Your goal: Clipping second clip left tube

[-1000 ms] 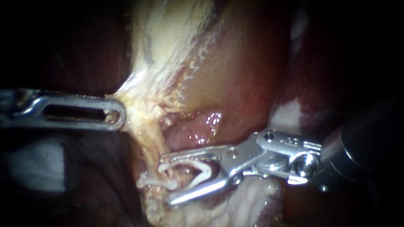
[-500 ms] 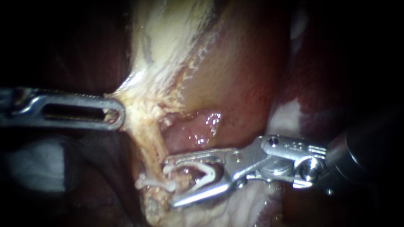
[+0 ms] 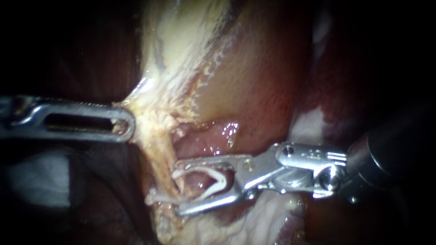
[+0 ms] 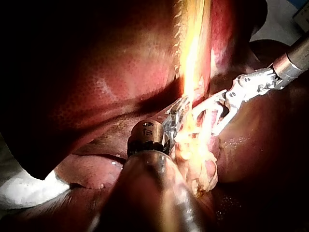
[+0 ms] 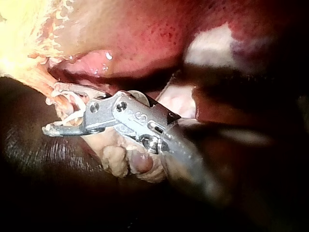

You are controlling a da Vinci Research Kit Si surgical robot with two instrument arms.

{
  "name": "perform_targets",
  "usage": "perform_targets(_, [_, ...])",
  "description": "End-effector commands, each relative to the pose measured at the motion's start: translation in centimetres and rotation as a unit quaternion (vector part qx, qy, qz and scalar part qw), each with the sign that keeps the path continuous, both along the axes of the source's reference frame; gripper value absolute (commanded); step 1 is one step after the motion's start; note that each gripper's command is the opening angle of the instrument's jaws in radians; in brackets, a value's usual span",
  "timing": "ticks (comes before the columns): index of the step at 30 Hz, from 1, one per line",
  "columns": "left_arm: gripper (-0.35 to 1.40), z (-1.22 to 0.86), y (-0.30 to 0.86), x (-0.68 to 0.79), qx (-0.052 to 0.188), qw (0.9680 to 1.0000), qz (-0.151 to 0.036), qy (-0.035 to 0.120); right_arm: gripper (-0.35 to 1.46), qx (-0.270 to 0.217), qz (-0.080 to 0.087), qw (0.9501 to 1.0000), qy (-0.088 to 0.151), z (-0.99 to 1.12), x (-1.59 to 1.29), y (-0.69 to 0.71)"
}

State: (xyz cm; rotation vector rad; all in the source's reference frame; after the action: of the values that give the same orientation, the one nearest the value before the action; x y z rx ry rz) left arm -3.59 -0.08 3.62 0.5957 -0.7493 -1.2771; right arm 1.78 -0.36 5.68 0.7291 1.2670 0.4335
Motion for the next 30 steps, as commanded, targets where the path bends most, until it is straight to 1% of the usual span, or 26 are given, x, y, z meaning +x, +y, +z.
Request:
perform_targets(1, [-0.35, 0.0, 0.0, 0.0, 0.0, 1.0, 0.0, 0.0, 0.6, 0.0, 0.0, 1.0, 0.0, 0.0, 0.01, 0.0])
perform_targets(6, [-0.35, 0.0, 0.0, 0.0, 0.0, 1.0, 0.0, 0.0, 0.6, -0.006, -0.003, 0.9999, -0.009, 0.02, 0.02, -0.03])
perform_targets(8, [-0.35, -0.01, 0.0, 0.0, 0.0, 1.0, 0.0, 0.0, 0.6, -0.013, -0.002, 0.9998, -0.012, 0.02, 0.04, -0.04])
perform_targets(13, [-0.35, -0.02, -0.01, -0.01, 0.0, 1.0, 0.0, 0.0, 0.6, -0.034, -0.003, 0.9989, -0.032, 0.05, 0.11, -0.11])
perform_targets(15, [-0.35, -0.03, -0.01, -0.02, 0.0, 1.0, 0.0, 0.0, 0.6, -0.036, -0.006, 0.9986, -0.038, 0.07, 0.13, -0.13])
perform_targets(18, [-0.35, -0.03, -0.01, -0.02, 0.0, 1.0, -0.001, 0.0, 0.6, -0.04, -0.006, 0.9984, -0.039, 0.09, 0.16, -0.15])
perform_targets(21, [-0.35, -0.04, -0.02, -0.03, 0.0, 1.0, -0.001, 0.001, 0.6, -0.048, -0.01, 0.9976, -0.048, 0.11, 0.22, -0.19])
perform_targets(27, [-0.35, -0.05, -0.02, -0.04, 0.0, 1.0, -0.001, 0.001, 0.6, -0.053, -0.008, 0.9973, -0.05, 0.14, 0.3, -0.22])
perform_targets(30, [-0.35, -0.05, -0.02, -0.04, 0.0, 1.0, -0.001, 0.001, 0.6, -0.048, -0.018, 0.9979, -0.041, 0.15, 0.34, -0.23])
